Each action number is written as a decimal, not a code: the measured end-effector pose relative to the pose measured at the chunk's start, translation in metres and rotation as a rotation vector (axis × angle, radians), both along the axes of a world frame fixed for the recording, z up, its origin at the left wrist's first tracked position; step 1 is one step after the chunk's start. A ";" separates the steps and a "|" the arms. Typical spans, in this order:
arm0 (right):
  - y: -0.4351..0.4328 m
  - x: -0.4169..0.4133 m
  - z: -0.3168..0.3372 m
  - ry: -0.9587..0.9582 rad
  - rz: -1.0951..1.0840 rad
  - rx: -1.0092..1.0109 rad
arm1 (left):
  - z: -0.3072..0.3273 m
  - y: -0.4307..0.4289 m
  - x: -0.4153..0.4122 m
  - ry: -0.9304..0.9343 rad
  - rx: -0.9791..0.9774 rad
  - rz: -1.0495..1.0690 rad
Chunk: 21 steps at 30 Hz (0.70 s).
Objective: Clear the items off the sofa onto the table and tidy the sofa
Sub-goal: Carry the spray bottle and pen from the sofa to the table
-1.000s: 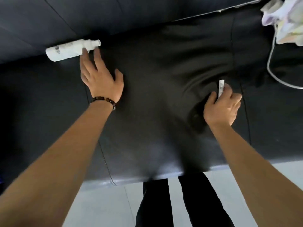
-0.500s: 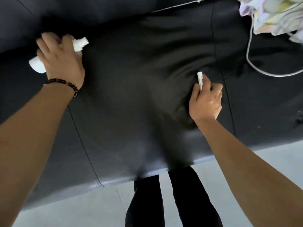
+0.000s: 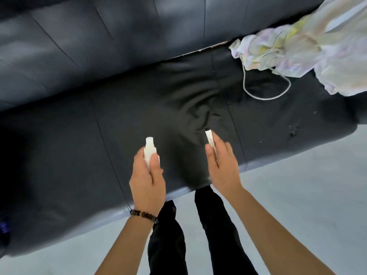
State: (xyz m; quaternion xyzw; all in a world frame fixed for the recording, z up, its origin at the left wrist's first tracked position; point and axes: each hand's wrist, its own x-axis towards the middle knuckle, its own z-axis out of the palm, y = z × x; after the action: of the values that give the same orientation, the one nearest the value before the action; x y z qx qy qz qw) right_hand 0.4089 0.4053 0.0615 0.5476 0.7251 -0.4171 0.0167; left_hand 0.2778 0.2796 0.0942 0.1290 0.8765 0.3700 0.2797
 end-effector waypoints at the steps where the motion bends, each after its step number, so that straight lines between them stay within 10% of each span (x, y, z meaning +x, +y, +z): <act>1: -0.009 0.007 0.028 0.029 -0.045 -0.020 | 0.032 -0.002 -0.001 -0.014 0.047 -0.019; 11: -0.068 0.098 0.349 0.353 -0.538 0.112 | 0.327 -0.020 0.022 0.059 0.471 -0.317; 21: -0.133 0.263 0.458 0.590 -0.967 0.408 | 0.432 0.014 0.158 -0.070 0.683 -0.741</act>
State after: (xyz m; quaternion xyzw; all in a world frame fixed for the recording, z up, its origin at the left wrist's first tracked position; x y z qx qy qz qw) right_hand 0.6723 0.2726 0.5192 0.6687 0.4334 -0.3641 -0.4821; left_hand 0.4354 0.2932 0.5265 0.5030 0.5910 0.5155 0.3634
